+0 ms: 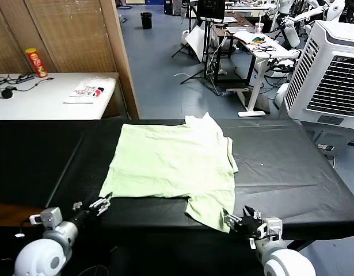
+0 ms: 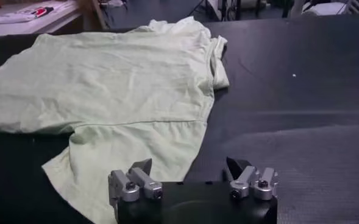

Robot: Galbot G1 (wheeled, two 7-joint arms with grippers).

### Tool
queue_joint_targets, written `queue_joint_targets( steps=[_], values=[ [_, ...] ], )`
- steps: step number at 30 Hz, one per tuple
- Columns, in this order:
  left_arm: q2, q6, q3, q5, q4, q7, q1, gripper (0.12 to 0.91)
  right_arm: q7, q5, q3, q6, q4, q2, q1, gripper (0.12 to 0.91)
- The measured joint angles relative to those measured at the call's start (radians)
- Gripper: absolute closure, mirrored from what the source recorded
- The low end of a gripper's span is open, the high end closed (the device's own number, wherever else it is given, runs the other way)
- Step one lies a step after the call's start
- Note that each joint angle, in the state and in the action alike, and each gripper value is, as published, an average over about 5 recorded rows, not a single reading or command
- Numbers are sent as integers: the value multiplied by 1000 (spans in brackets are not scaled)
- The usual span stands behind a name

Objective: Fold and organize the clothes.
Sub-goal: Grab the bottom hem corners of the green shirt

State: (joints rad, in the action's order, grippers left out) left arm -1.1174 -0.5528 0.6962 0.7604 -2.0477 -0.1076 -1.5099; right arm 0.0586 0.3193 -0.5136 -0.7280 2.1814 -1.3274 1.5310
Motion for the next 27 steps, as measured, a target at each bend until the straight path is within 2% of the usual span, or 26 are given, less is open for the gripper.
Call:
queue_joint_targets(
  steps=[2, 5, 8, 10, 15, 18, 22, 27],
  values=[
    [-2, 0, -1, -2, 4, 1, 2, 232, -1, -3, 2, 1, -2, -2, 0, 234],
    [-6, 1, -7, -9, 13, 3, 9, 232, -1, -12, 8, 2, -9, -7, -1, 296],
    [-9, -1, -15, -17, 22, 4, 15, 238, -1, -19, 14, 2, -17, -12, -3, 412],
    [-10, -2, -20, -21, 28, 5, 18, 279, -1, -24, 19, 3, -23, -16, -5, 516],
    [-11, -1, -24, -27, 40, 8, 22, 538, -1, -38, 31, 5, -36, -26, -6, 780],
    [-11, 2, -25, -30, 44, 9, 22, 706, 0, -46, 35, 9, -35, -30, 0, 871],
    [-15, 8, -27, -38, 43, 8, 18, 878, 0, -57, 29, 16, -18, -28, 18, 901],
    [-28, 9, -24, -53, 9, -2, -7, 905, 3, -65, -2, 8, 36, -19, 68, 903]
  ],
)
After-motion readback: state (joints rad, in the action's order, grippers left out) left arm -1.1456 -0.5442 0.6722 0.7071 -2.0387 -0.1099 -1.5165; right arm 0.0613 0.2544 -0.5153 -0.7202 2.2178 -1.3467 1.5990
